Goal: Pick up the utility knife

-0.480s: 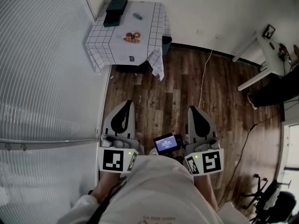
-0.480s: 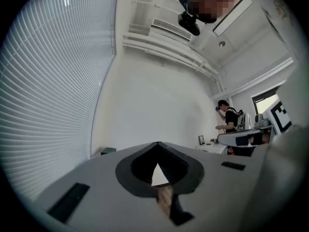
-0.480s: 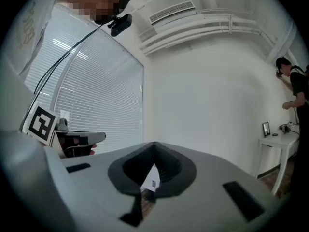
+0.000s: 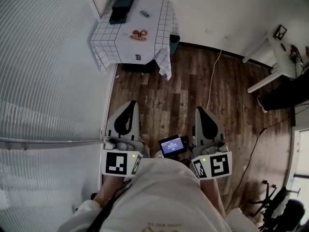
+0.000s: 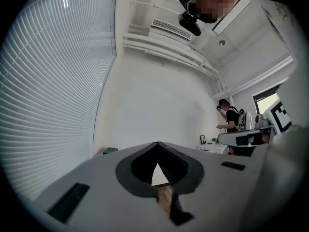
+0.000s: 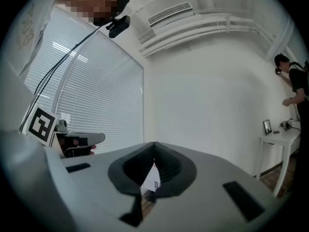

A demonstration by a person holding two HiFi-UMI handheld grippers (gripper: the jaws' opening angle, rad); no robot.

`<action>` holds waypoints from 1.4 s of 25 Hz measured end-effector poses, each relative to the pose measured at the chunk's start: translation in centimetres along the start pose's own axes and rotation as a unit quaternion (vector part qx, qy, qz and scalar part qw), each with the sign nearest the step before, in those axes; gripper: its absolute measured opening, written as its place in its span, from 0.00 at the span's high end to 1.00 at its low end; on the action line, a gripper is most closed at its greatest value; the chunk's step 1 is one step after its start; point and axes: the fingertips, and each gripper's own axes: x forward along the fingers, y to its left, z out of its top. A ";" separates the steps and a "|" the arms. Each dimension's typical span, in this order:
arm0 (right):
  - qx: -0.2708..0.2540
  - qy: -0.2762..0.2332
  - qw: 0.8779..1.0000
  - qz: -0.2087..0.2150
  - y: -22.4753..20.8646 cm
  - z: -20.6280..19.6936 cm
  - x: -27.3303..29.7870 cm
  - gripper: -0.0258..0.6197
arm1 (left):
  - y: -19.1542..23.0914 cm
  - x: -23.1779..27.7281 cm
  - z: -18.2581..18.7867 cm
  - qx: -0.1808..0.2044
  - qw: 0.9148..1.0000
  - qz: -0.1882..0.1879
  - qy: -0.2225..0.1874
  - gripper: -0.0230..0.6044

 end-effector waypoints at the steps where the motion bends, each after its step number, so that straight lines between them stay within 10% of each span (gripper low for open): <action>1: 0.001 0.000 1.000 0.001 0.1 0.0 -0.1 0.95 | 0.0 -0.1 0.0 0.000 1.000 0.001 0.000 0.96; 18: 0.013 0.005 1.000 -0.007 -2.1 -1.1 0.6 0.95 | 0.0 1.7 -1.0 0.010 1.000 0.009 0.010 0.96; 35: 0.008 0.015 1.000 -0.018 -6.3 -0.8 21.6 0.95 | 12.2 20.2 -1.0 0.011 1.000 0.016 0.012 0.96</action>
